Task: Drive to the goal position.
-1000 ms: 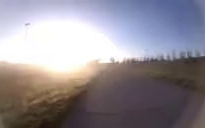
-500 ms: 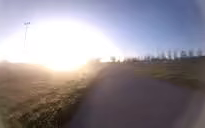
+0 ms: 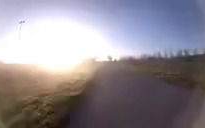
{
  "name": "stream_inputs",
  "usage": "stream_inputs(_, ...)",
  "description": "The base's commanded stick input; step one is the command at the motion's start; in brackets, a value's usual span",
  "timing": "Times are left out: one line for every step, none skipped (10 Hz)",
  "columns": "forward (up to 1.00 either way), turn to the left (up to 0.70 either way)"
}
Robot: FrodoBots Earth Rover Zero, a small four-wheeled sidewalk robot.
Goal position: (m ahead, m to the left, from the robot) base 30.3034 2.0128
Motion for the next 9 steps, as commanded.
stream_inputs(1.00, 0.00)
stream_inputs(1.00, 0.00)
stream_inputs(1.00, 0.00)
stream_inputs(1.00, 0.00)
stream_inputs(1.00, 0.00)
stream_inputs(1.00, 0.00)
stream_inputs(1.00, 0.00)
stream_inputs(1.00, 0.00)
stream_inputs(1.00, 0.00)
